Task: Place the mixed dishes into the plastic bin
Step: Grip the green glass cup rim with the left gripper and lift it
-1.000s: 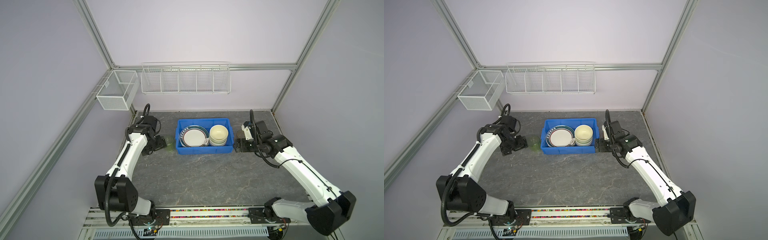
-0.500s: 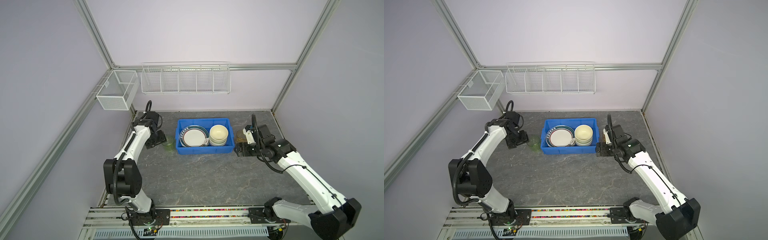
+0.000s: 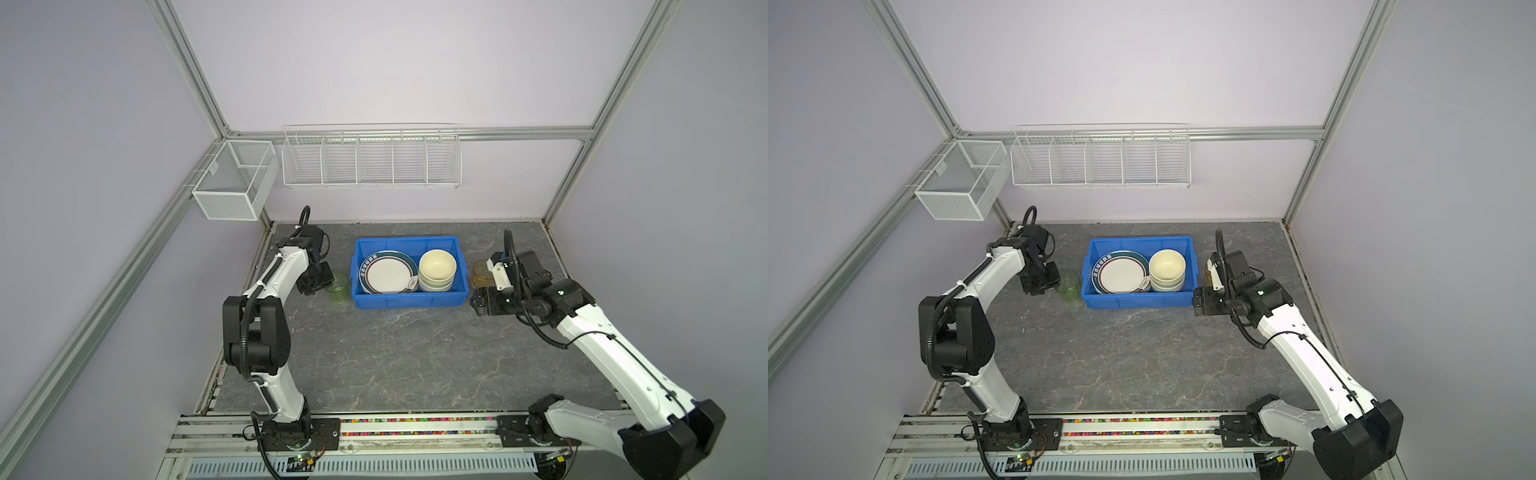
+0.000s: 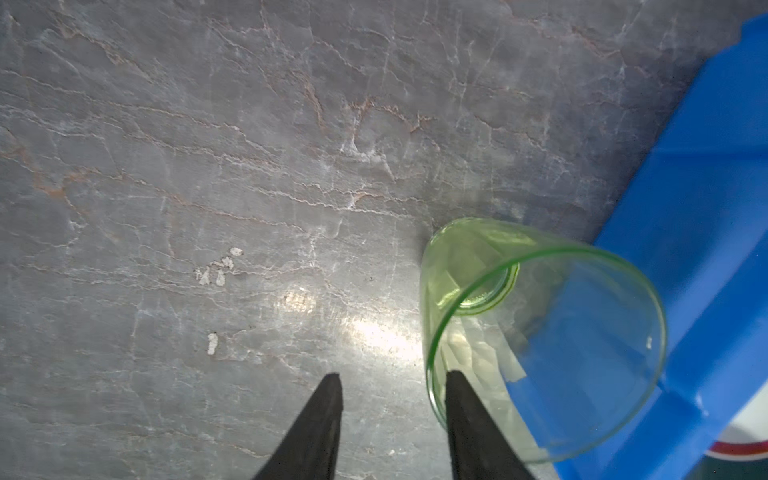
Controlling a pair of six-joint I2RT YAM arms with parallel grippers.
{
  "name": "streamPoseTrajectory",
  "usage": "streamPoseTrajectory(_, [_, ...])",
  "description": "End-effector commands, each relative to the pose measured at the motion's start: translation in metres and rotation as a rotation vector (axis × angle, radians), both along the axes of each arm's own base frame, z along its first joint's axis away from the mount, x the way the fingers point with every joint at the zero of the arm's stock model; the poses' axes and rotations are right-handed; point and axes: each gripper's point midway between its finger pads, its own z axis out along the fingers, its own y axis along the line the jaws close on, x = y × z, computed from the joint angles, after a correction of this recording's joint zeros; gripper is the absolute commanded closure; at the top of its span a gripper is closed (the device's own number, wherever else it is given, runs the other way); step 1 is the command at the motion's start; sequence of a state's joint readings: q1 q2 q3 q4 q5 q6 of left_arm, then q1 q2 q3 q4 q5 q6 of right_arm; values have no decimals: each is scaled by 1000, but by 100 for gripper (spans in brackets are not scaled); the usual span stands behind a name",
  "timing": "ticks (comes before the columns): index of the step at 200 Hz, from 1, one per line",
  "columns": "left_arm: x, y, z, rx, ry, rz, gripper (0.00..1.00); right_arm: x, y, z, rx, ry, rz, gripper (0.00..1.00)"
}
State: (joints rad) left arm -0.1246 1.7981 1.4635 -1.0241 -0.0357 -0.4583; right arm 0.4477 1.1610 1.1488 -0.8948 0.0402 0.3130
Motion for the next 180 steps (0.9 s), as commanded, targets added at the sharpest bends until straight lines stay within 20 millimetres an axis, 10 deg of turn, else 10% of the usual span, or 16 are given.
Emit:
streamPoseTrajectory(1, [9, 0, -3, -6, -10, 8, 62, -7, -5, -4, -26, 3, 7, 12])
streamPoseTrajectory(180, [7, -2, -3, -12, 5, 0, 100, -7, 4, 3, 24, 8, 8, 5])
